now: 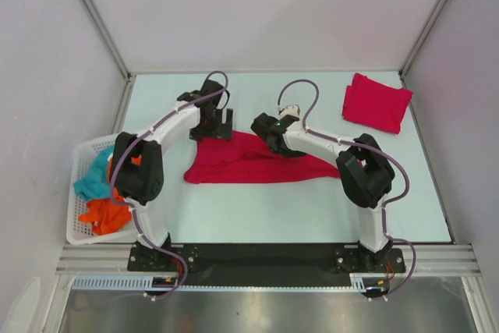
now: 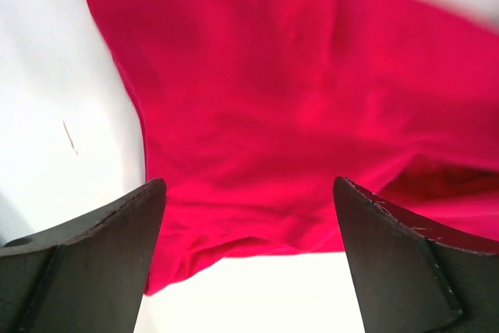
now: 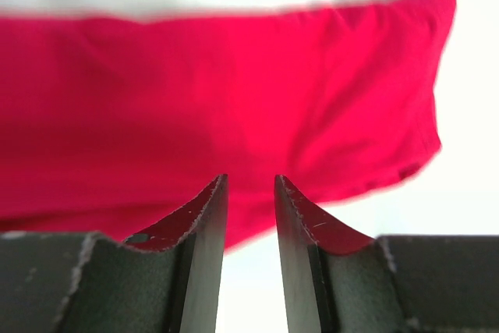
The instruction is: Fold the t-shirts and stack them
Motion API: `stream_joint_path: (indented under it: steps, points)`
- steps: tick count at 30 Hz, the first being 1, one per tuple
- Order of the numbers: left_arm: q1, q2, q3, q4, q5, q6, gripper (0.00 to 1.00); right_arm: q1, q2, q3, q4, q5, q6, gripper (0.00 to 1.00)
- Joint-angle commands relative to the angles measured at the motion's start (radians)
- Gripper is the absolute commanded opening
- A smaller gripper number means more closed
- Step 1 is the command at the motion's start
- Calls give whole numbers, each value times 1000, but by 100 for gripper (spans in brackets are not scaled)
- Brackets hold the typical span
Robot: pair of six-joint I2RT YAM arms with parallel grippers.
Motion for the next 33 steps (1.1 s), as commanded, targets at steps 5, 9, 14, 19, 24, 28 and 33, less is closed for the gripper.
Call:
stream_joint_path:
  steps: [5, 9, 14, 19, 24, 28, 33]
  points:
    - [-9, 106, 128, -6, 3, -16, 94, -51, 168, 179, 78, 16, -90, 35]
    - [-9, 104, 67, 16, 0, -21, 94, -46, 183, 147, 101, -5, -90, 35]
    - [-11, 74, 9, 34, 2, -27, 94, -23, 154, 86, 111, -18, -66, 34]
    - [-12, 19, -44, 39, -12, -30, 94, -2, 131, 73, 85, -13, -36, 35]
    - [-14, -31, -122, 65, -7, -29, 94, 16, 139, 58, 89, -24, -18, 35]
    - [-14, -5, -130, 66, 2, -30, 94, 26, 171, 58, 92, -25, -13, 35]
    - [-14, -51, -50, 10, -41, -26, 94, 18, 157, 73, 85, -5, -26, 35]
